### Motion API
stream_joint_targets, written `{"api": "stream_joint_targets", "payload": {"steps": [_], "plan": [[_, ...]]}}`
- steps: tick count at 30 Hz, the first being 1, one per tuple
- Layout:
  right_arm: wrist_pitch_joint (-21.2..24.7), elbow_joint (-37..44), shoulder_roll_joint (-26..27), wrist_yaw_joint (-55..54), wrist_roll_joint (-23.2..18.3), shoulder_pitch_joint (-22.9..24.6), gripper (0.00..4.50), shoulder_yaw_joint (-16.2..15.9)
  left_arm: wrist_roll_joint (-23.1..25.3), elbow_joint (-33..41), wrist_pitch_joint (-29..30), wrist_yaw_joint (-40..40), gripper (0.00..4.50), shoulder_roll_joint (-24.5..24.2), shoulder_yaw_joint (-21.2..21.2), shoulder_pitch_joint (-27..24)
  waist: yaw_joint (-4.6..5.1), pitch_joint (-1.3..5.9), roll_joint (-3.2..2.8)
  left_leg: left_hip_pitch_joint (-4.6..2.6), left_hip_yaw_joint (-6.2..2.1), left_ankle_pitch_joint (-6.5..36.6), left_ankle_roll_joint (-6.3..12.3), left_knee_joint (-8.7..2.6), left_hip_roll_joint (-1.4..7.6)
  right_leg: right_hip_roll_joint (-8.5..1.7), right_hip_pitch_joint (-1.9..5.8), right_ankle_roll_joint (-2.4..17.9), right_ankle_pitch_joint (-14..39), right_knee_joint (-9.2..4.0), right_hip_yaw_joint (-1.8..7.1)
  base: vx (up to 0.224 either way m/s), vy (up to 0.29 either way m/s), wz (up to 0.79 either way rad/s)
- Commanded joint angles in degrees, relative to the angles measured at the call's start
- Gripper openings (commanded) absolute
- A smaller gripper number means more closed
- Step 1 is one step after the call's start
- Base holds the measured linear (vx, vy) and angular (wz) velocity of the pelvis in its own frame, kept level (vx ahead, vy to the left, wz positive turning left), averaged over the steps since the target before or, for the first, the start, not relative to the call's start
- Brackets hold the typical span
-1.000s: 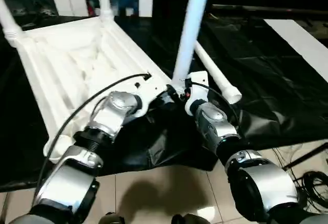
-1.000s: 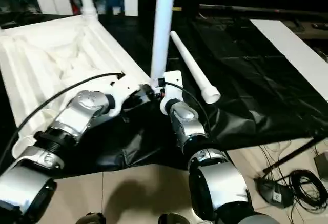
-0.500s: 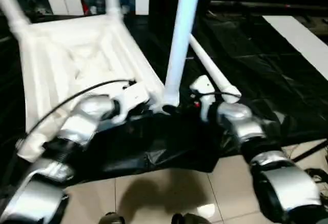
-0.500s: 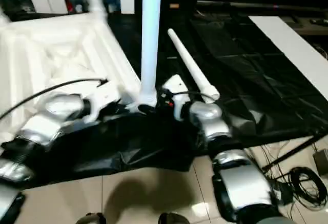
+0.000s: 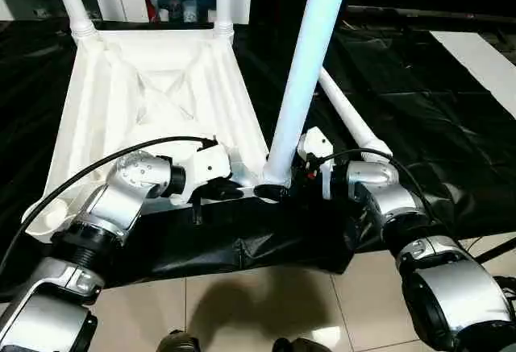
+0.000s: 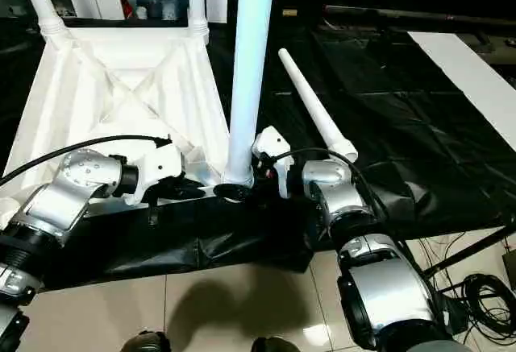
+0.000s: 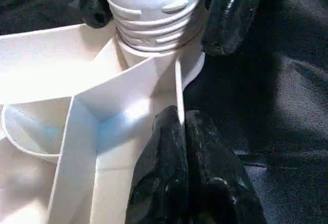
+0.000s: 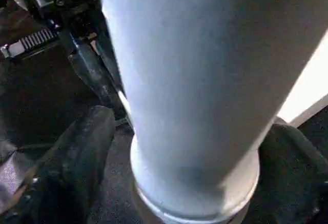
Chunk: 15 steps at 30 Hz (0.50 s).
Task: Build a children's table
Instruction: Rotate leg to tighten
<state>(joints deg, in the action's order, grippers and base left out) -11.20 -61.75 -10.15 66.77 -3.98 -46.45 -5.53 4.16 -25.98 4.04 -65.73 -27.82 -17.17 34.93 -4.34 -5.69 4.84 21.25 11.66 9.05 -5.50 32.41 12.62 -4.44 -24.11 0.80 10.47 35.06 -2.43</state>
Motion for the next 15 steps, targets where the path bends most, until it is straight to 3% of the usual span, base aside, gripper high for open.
{"api": "stream_joint_targets", "payload": {"steps": [1, 15], "plan": [[0.6, -0.4, -0.5, 0.6, -0.4, -0.4, 3.8, 0.4, -1.1, 0.1, -0.2, -1.2, 0.0, 0.8, -0.9, -1.9, 0.05, 4.04, -0.17, -0.89, -0.11, 7.8, 5.3, -3.16, 1.11, -3.13, 2.82, 14.7, 4.9, -2.7, 2.14, 0.0, 0.0, 0.0], [0.3, -1.0, 0.5, 0.1, 0.0, 0.5, 2.75, 0.4, -1.0, 0.3, 0.3, -1.8, 0.0, 0.3, -1.1, -2.7, 0.1, 3.78, -0.06, -0.93, -0.09, 8.1, 5.37, -3.18, 1.08, -3.07, 2.66, 14.3, 6.3, -2.81, 2.13, 0.0, 0.0, 0.0]]}}
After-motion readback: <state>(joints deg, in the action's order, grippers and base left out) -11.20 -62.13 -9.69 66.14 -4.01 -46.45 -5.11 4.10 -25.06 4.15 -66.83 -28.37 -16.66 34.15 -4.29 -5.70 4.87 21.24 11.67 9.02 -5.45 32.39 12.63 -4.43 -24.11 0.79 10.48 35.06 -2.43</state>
